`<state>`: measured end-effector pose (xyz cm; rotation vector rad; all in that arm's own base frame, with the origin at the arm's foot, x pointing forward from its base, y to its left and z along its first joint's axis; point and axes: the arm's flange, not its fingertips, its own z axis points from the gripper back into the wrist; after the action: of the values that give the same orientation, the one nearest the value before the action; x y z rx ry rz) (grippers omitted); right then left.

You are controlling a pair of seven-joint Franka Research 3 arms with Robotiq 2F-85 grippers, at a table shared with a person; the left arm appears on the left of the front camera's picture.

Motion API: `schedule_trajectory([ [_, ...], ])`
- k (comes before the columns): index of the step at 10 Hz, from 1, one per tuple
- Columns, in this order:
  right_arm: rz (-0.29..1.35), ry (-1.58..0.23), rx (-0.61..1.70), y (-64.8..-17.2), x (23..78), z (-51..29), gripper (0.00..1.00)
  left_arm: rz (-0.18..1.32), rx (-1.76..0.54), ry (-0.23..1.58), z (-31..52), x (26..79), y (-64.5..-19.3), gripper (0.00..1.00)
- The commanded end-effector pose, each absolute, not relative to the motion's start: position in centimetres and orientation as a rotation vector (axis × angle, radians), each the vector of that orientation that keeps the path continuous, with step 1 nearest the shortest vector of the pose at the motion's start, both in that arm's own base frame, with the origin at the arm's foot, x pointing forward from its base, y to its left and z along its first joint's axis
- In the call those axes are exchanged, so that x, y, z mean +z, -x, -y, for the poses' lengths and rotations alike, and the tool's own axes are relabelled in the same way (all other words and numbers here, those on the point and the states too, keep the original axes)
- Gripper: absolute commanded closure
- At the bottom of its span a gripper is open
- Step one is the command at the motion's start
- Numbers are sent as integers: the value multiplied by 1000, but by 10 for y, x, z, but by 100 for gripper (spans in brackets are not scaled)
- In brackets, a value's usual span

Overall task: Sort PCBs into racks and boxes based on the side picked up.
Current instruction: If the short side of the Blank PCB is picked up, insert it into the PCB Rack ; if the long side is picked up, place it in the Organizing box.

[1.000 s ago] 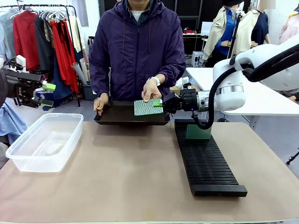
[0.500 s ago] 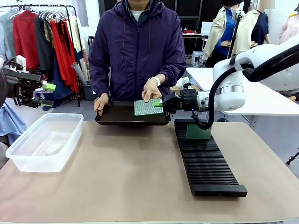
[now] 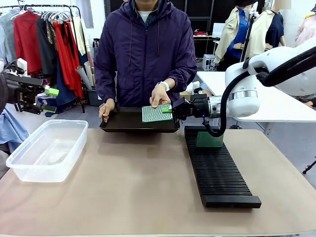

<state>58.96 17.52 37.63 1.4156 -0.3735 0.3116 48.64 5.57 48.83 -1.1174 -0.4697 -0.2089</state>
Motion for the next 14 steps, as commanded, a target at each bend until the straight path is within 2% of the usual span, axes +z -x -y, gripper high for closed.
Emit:
schedule_trajectory([
  [1,379,-1418,314,-589,378,-177,100,473,-211,1120,-56,490,-486,0],
  [14,379,-1418,314,-589,378,-177,100,473,-211,1120,-56,490,-486,0],
])
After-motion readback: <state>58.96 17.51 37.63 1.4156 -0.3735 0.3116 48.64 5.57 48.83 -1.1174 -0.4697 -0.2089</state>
